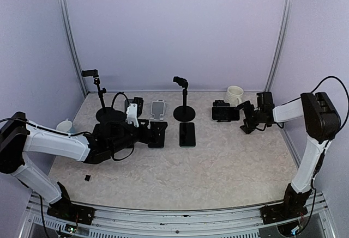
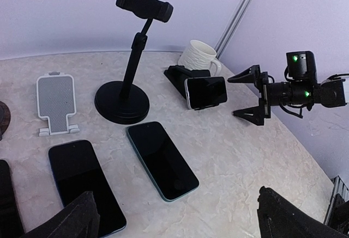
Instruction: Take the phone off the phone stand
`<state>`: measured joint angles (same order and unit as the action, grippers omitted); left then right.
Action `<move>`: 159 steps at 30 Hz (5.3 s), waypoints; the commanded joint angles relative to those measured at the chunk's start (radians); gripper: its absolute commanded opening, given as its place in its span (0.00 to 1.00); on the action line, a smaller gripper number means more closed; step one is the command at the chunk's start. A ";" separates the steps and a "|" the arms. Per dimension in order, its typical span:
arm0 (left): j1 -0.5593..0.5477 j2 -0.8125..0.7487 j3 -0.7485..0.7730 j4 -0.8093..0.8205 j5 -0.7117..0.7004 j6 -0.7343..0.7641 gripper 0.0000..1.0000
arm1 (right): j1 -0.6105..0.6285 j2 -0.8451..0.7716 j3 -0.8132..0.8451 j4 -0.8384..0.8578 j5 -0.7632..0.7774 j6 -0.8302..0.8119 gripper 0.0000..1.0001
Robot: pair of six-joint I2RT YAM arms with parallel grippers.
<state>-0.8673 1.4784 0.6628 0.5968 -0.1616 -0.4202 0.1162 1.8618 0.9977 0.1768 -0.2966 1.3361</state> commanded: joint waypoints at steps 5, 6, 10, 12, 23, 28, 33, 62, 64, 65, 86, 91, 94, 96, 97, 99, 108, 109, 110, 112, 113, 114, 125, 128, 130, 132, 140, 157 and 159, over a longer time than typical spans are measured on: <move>-0.005 -0.017 -0.013 0.046 -0.015 0.000 0.99 | 0.031 0.114 0.091 -0.053 0.011 0.113 1.00; -0.004 -0.020 -0.018 0.050 -0.018 0.001 0.99 | 0.036 0.115 0.091 -0.054 0.019 0.124 1.00; -0.003 -0.026 -0.028 0.055 -0.022 0.003 0.99 | 0.051 0.120 0.090 -0.048 0.067 0.170 1.00; -0.002 -0.026 -0.029 0.056 -0.022 0.003 0.99 | 0.054 0.133 0.113 -0.084 0.078 0.186 1.00; 0.000 -0.040 -0.049 0.072 -0.025 0.011 0.99 | 0.062 0.199 0.165 -0.124 0.102 0.264 1.00; 0.007 -0.054 -0.063 0.072 -0.032 0.010 0.99 | 0.062 0.235 0.194 -0.156 0.090 0.288 1.00; 0.010 -0.057 -0.070 0.082 -0.036 0.009 0.99 | 0.062 0.261 0.219 -0.193 0.084 0.297 0.99; 0.021 -0.072 -0.086 0.092 -0.043 0.007 0.99 | 0.071 0.253 0.171 -0.025 -0.002 0.279 0.62; 0.021 -0.072 -0.087 0.092 -0.041 0.006 0.99 | 0.071 0.240 0.148 0.034 -0.009 0.279 0.62; 0.021 -0.073 -0.087 0.092 -0.041 0.005 0.99 | 0.071 0.234 0.135 0.069 -0.013 0.282 0.62; 0.014 -0.074 -0.080 0.095 -0.030 0.008 0.99 | 0.070 0.170 0.080 0.333 -0.031 0.250 0.57; 0.014 -0.073 -0.078 0.096 -0.031 0.009 0.99 | 0.070 0.155 0.074 0.350 -0.021 0.238 0.58; 0.014 -0.073 -0.077 0.097 -0.029 0.010 0.99 | 0.070 0.142 0.073 0.349 -0.015 0.224 0.58; 0.014 -0.073 -0.077 0.096 -0.029 0.012 0.99 | 0.070 0.131 0.072 0.357 -0.007 0.213 0.58; 0.014 -0.073 -0.075 0.096 -0.030 0.012 0.99 | 0.071 0.127 0.075 0.358 -0.007 0.206 0.57; 0.014 -0.071 -0.075 0.097 -0.029 0.012 0.99 | 0.071 0.125 0.086 0.357 -0.009 0.192 0.57; 0.011 -0.077 -0.077 0.093 -0.035 0.011 0.99 | 0.070 0.121 0.134 0.336 -0.025 0.139 0.57; 0.011 -0.077 -0.078 0.093 -0.036 0.011 0.99 | 0.071 0.117 0.139 0.329 -0.022 0.127 0.56; 0.010 -0.078 -0.078 0.092 -0.036 0.011 0.99 | 0.070 0.103 0.144 0.318 -0.020 0.110 0.56; 0.010 -0.078 -0.080 0.090 -0.038 0.013 0.99 | 0.071 0.077 0.168 0.265 -0.016 0.062 0.55; 0.010 -0.080 -0.080 0.090 -0.039 0.015 0.99 | 0.070 0.065 0.186 0.224 -0.014 0.030 0.55; 0.010 -0.080 -0.080 0.090 -0.040 0.015 0.99 | 0.072 0.051 0.205 0.182 -0.011 -0.005 0.55; 0.008 -0.075 -0.073 0.096 -0.041 0.019 0.99 | 0.091 -0.088 0.282 -0.217 -0.054 -0.356 0.49; 0.009 -0.077 -0.072 0.093 -0.042 0.023 0.99 | 0.095 -0.113 0.276 -0.313 -0.082 -0.444 0.47; 0.008 -0.076 -0.073 0.095 -0.043 0.023 0.99 | 0.101 -0.130 0.276 -0.382 -0.083 -0.507 0.47; 0.008 -0.075 -0.074 0.096 -0.042 0.022 0.99 | 0.112 -0.145 0.282 -0.451 -0.075 -0.560 0.47; 0.005 -0.070 -0.080 0.105 -0.061 0.014 0.99 | 0.173 -0.153 0.329 -0.750 0.036 -0.767 0.49; 0.011 -0.089 -0.113 0.110 -0.091 0.014 0.99 | 0.296 0.080 0.441 -0.938 0.198 -0.785 0.50; 0.012 -0.107 -0.138 0.132 -0.094 0.010 0.99 | 0.297 0.116 0.463 -0.955 0.209 -0.782 0.49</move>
<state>-0.8558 1.4143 0.5716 0.6861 -0.2276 -0.4145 0.4053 1.9255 1.4105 -0.7116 -0.1425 0.5465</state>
